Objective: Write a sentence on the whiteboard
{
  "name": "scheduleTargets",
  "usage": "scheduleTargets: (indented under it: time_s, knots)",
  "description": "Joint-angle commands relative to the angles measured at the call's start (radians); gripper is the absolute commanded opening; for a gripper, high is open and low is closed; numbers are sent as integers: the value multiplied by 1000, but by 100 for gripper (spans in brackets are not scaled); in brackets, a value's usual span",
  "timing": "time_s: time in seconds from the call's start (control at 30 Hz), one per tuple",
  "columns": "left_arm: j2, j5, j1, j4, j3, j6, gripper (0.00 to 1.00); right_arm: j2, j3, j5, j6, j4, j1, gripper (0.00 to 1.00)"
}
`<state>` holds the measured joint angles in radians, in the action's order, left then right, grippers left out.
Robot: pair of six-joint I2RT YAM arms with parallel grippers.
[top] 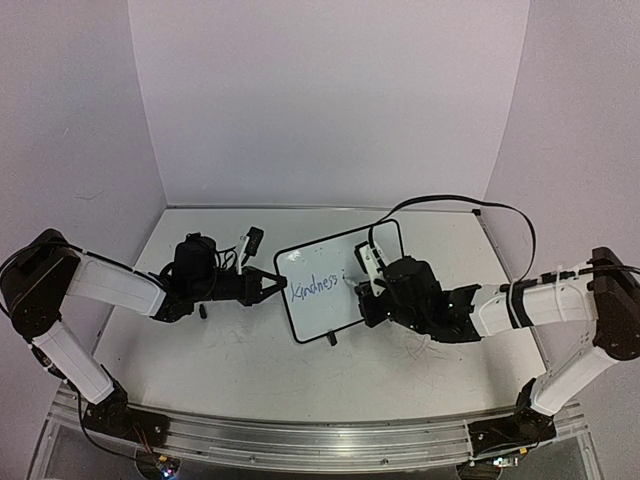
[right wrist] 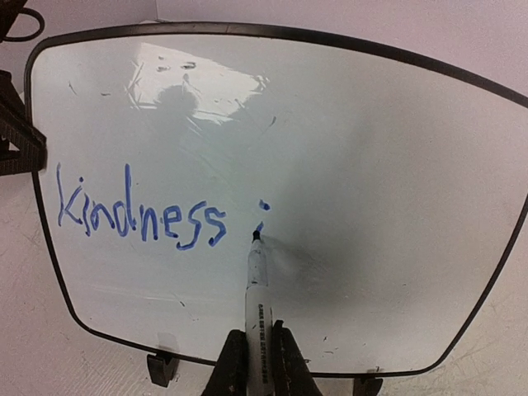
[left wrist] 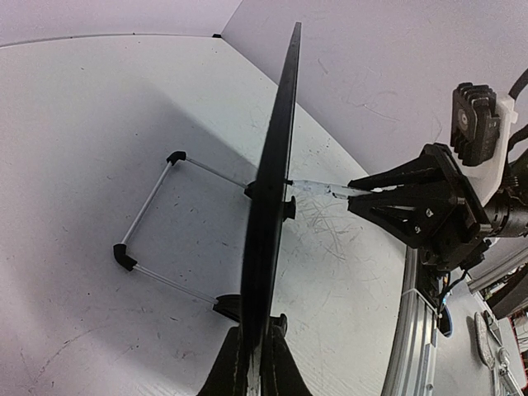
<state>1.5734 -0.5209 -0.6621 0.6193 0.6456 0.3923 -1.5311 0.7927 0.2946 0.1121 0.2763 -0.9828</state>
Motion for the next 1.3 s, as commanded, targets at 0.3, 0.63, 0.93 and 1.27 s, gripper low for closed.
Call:
scheduleTargets:
  time_s: [0.3, 0.63, 0.93, 1.27]
  knots:
    - [-25, -1, 1, -39, 9, -21, 0, -3, -7, 0, 23, -20, -3, 0]
    - [-29, 1, 1, -40, 6, -21, 0, 65, -17, -1, 13, 12, 16, 0]
    - [-35, 2, 1, -42, 5, -21, 0, 31, 3, 6, 11, 19, 26, 0]
    - [-35, 2, 1, -44, 6, -21, 0, 11, 17, 25, 3, 33, 29, 0]
